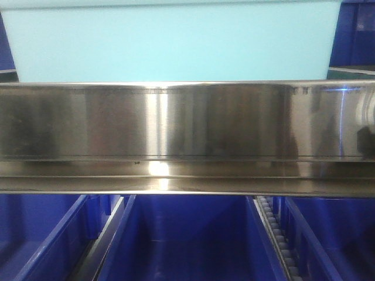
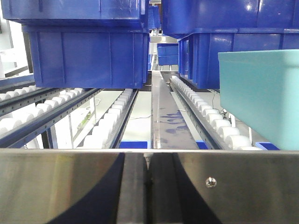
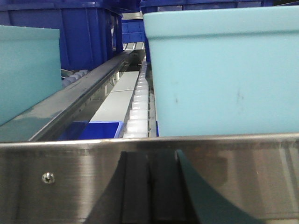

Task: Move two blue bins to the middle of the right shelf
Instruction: 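Reach both grippers toward opposite sides of the light teal bin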

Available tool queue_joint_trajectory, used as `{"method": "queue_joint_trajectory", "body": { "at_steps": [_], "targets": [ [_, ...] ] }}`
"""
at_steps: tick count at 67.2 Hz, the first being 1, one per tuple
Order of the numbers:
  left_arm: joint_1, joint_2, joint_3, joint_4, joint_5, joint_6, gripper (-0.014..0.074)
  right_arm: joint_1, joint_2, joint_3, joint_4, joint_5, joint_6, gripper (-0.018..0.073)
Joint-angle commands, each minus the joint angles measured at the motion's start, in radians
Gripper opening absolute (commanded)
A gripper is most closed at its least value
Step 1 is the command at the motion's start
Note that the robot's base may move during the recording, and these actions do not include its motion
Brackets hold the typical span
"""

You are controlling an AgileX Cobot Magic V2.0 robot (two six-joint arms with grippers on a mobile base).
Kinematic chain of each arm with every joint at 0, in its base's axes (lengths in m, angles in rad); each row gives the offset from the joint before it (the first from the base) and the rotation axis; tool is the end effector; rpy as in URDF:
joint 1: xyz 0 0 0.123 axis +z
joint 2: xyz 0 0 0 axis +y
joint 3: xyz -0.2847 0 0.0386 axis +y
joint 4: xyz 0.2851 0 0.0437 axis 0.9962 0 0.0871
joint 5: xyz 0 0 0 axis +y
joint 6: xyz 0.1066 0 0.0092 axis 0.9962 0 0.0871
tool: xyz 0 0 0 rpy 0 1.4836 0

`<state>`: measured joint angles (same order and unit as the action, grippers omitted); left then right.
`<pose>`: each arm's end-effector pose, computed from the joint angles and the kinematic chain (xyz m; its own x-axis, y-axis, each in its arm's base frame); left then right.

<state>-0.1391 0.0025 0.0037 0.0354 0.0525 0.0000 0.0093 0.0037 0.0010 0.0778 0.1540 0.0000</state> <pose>0.1067 -0.0147 0.2072 0.0331 0.0311 -0.9990 0.1357 0.9901 0.0353 0.1074 0.0023 0.1973 -0.0724 0.0761 -0.9945 -0.0157 0.9969 0.0775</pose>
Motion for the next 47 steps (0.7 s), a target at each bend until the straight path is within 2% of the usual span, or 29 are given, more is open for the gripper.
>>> {"method": "queue_joint_trajectory", "body": {
  "at_steps": [1, 35, 47],
  "targets": [
    [0.003, -0.003, -0.004, -0.006, -0.018, 0.0, -0.0111, 0.002, -0.004, -0.001, 0.0, -0.02, 0.0, -0.0161],
    [0.003, -0.003, -0.004, -0.006, -0.018, 0.0, -0.0111, 0.002, -0.004, -0.001, 0.0, -0.02, 0.0, -0.0161],
    [0.003, -0.003, -0.004, -0.005, -0.097, 0.0, -0.0111, 0.002, -0.004, -0.001, 0.0, -0.042, 0.0, -0.0161]
  ]
}}
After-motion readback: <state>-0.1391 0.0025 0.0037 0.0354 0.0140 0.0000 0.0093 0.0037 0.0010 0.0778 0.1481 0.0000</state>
